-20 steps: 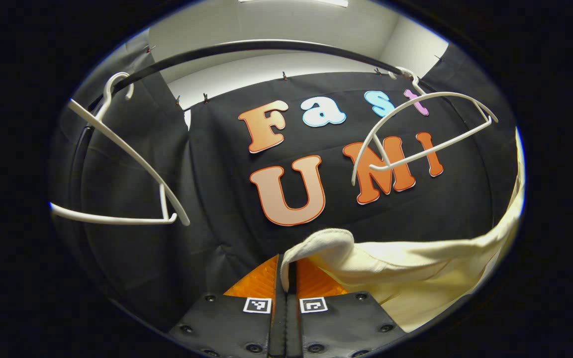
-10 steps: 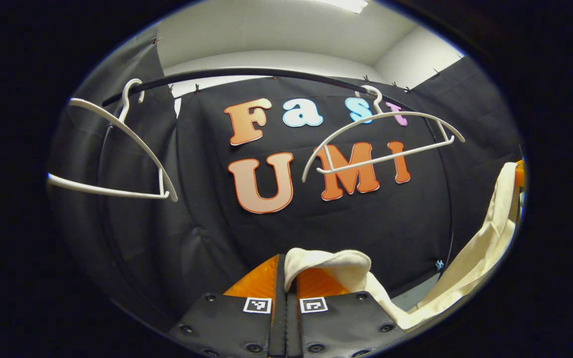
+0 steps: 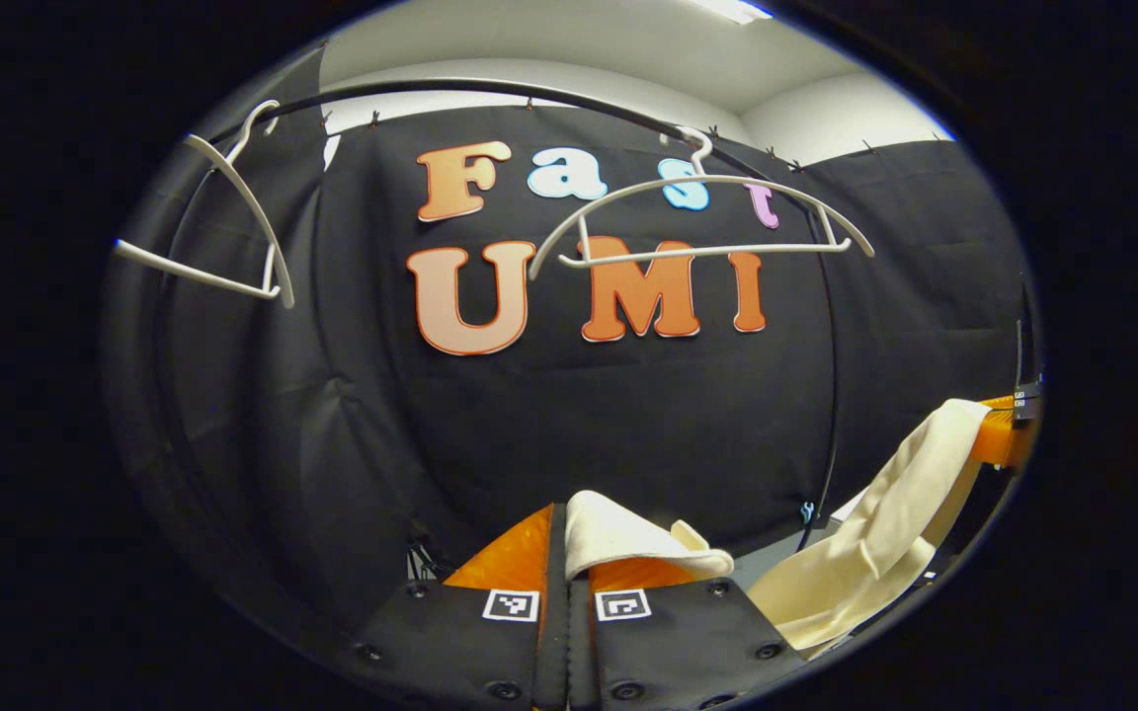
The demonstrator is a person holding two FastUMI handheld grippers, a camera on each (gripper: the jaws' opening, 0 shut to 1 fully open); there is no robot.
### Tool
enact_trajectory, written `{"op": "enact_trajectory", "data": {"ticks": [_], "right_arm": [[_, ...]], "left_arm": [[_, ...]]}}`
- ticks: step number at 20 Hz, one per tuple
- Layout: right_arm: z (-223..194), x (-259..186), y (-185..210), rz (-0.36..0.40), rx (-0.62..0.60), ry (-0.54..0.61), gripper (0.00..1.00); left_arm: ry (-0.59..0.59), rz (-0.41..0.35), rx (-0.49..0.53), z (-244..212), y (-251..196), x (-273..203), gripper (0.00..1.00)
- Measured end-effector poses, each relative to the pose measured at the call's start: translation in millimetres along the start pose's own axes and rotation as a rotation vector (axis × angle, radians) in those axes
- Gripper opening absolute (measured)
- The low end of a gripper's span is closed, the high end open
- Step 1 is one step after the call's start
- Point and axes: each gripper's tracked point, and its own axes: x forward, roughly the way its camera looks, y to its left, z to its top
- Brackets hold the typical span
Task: Grasp the clothes on the hanger with both hands and then place them into the laundry hamper below.
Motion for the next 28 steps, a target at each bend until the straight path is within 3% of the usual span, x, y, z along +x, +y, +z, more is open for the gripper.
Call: {"op": "enact_trajectory", "data": {"ticks": [5,12,16,21,28], "right_arm": [[-40.5,13.9,4.9,0.016,0.012,0.081,0.00],[-99.1,22.0,2.9,0.025,0.038,0.212,0.00],[-122.5,24.5,1.9,0.025,0.064,0.274,0.00],[-144.5,30.8,3.4,0.022,0.099,0.332,0.00],[-175.0,37.6,-6.6,-0.012,0.139,0.400,0.05]], "left_arm": [[0.057,-0.090,0.034,-34.5,-35.6,2.6,0.07],[0.209,-0.168,-0.065,-90.8,-68.3,5.1,0.07],[0.266,-0.183,-0.044,-113.8,-74.0,5.9,0.07],[0.344,-0.200,-0.093,-138.7,-80.6,9.3,0.07],[0.430,-0.170,-0.083,-162.1,-73.7,16.7,0.07]]}}
